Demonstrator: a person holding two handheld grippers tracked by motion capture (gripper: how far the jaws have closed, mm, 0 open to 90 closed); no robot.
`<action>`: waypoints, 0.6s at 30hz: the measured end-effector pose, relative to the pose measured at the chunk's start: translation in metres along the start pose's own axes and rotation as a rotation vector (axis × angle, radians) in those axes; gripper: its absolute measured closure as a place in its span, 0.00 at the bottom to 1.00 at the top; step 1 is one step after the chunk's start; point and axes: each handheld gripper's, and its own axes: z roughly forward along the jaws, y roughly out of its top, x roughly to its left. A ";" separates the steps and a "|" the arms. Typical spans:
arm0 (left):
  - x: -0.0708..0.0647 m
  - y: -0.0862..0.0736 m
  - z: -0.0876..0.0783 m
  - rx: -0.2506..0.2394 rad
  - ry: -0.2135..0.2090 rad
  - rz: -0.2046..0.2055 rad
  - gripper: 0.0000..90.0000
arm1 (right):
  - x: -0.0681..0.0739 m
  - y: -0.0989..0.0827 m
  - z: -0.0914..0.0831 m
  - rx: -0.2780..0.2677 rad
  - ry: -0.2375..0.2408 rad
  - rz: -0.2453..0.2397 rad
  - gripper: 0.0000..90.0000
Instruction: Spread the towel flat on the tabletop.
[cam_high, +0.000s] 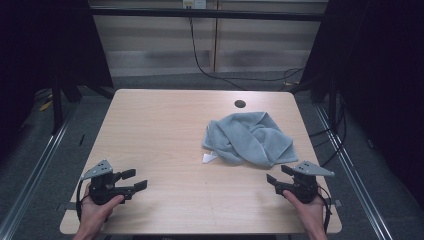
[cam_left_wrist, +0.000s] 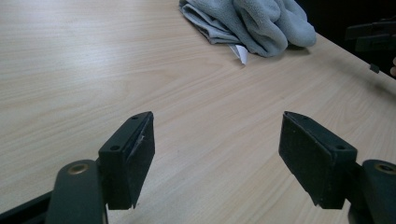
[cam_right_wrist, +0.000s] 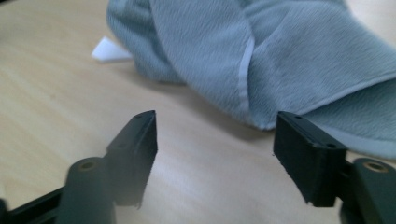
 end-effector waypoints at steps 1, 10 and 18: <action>0.000 0.000 0.001 0.008 0.000 0.008 0.30 | 0.000 -0.002 0.002 -0.003 0.002 -0.004 0.36; 0.002 -0.001 0.002 0.011 0.001 -0.016 0.30 | 0.000 -0.005 0.008 0.017 0.058 0.025 0.36; -0.003 0.001 0.002 0.011 0.003 -0.002 0.31 | 0.007 0.009 0.007 0.059 0.098 0.024 0.42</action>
